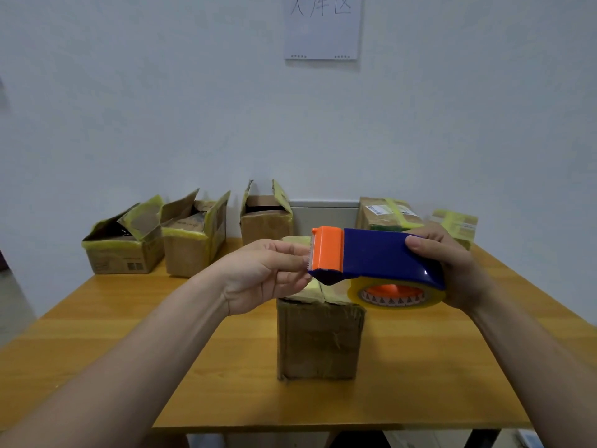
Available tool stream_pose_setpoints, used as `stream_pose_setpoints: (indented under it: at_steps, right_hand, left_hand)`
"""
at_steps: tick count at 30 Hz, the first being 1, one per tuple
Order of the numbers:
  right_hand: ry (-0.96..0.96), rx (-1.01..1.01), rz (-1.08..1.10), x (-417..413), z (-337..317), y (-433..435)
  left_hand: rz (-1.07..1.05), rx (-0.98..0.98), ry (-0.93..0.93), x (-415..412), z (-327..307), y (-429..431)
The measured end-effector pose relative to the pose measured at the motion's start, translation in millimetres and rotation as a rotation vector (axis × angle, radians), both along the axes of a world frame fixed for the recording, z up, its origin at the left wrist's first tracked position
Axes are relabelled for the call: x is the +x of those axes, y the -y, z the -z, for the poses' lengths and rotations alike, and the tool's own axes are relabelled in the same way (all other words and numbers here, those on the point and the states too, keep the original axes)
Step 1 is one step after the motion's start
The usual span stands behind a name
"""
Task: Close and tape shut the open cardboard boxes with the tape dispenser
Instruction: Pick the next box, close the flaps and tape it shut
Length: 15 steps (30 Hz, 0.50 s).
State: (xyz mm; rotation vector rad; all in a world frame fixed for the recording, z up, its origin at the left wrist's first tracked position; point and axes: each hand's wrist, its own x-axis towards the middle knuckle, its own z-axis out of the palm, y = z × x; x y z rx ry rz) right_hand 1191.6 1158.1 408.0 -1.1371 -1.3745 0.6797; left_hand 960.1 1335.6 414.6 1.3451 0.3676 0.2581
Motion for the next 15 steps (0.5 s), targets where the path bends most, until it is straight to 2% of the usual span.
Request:
stream_pose_setpoints:
  at_steps: [8, 15]
  right_hand:
    - [0.057, -0.039, -0.027, -3.1, -2.7, -3.2]
    - [0.087, -0.103, -0.044, -0.1, -4.8, -6.2]
  left_hand:
    - [-0.106, 0.170, -0.128, -2.3, -1.3, 2.7]
    - [-0.165, 0.305, -0.121, -2.6, -6.4, -1.0]
